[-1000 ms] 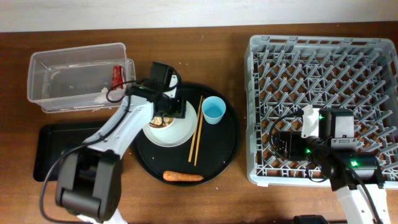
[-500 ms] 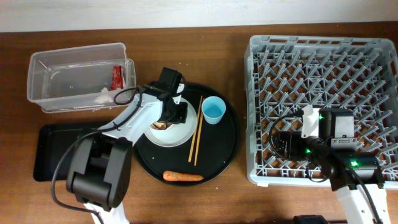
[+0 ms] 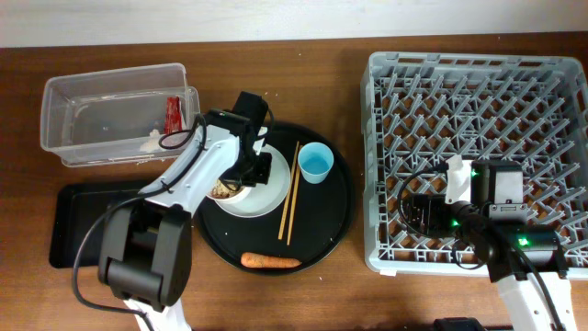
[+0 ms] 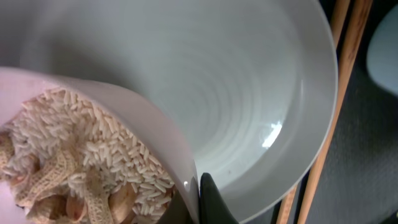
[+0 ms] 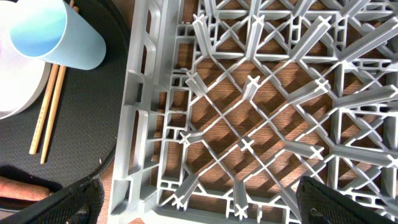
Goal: Sort waste into correct bins and load items into the dishwasher rack
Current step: 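Carry the pink bowl over the black tray and tip out the food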
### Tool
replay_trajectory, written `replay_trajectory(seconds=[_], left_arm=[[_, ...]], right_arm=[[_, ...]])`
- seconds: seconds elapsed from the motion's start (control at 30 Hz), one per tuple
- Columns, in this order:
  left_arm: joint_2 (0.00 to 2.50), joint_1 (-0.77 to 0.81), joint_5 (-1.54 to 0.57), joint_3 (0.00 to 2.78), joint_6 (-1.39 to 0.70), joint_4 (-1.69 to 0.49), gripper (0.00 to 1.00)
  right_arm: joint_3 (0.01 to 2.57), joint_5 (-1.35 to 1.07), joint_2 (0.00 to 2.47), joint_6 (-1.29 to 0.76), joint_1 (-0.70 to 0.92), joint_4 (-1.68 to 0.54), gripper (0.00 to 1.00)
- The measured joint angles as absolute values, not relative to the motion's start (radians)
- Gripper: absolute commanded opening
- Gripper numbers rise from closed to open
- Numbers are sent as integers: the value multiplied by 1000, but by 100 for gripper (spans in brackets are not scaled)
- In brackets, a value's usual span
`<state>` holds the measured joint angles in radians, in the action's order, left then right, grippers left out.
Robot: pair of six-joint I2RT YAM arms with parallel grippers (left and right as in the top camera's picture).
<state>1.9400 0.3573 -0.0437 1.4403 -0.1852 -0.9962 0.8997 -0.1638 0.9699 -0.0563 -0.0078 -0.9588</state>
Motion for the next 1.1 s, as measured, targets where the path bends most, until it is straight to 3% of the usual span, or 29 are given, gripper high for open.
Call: replay_trajectory(seconds=[0.2,0.5,0.77,1.1], left_arm=[[1795,286,-20,1430,-188,-1154,0],[1684,-33,-85,1291,-188,-1061,0],[1684,-297,-374,1123,-88,-901,0],[1684,-656,-999,1042,134,-858,0]], right_arm=[[900,-164,970,-56,-8,-962,98],[900,-164,970,-56,-8,-965,98],[900,-164,970,-56,-8,-966,98],[900,-164,970,-56,-8,-966,98]])
